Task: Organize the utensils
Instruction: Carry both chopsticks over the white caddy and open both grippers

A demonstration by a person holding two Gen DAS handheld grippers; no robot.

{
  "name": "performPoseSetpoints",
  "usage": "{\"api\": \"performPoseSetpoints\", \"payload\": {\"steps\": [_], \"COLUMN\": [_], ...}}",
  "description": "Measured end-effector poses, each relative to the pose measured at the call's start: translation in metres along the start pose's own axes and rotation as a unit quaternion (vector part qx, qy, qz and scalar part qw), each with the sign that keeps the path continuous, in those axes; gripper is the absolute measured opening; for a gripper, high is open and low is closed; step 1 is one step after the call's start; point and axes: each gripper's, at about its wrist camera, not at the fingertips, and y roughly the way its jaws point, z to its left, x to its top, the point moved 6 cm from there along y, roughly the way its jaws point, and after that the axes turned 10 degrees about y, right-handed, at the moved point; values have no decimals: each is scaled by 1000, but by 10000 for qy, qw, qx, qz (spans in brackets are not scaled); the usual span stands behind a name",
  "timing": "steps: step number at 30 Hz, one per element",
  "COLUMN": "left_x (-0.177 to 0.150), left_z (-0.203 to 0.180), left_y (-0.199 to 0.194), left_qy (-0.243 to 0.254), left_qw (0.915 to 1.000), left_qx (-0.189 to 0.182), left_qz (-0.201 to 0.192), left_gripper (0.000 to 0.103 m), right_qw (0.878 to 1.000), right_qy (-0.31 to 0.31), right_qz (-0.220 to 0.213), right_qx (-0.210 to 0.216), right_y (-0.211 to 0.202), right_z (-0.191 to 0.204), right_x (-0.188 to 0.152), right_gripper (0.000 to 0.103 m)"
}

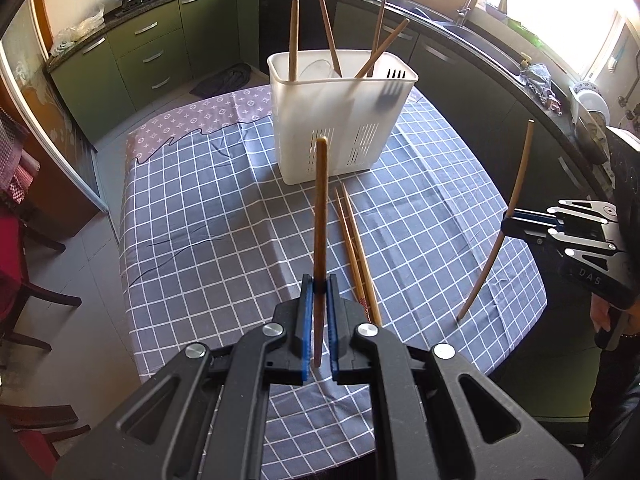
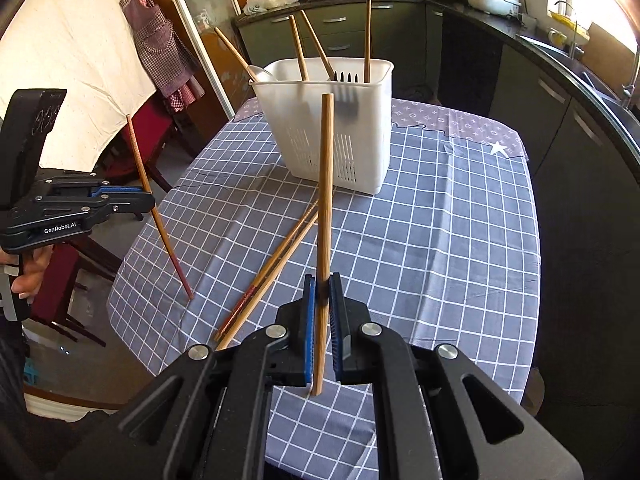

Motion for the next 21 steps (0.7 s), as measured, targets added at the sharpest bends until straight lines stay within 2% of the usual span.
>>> {"api": "performPoseSetpoints", "payload": {"steps": [13, 17, 21], "left_x": [12, 25, 50], "left_z": [-5, -6, -11], "left_y": [-18, -31, -57], "left_qy": [73, 88, 143], "left_qw": [9998, 9995, 9985], "left_qx": [63, 39, -18], "left_qz": [-175, -289, -535], "left_gripper": [7, 7, 7], "right_qw": [9996, 9986, 9958], "right_qy": [-57, -103, -157], "right_qz": [-266, -497, -895], "right_qx": [91, 112, 123], "right_y": [-14, -33, -69], "right_z": [6, 11, 19], "right_x": [2, 18, 50], "right_gripper": [8, 8, 8]}}
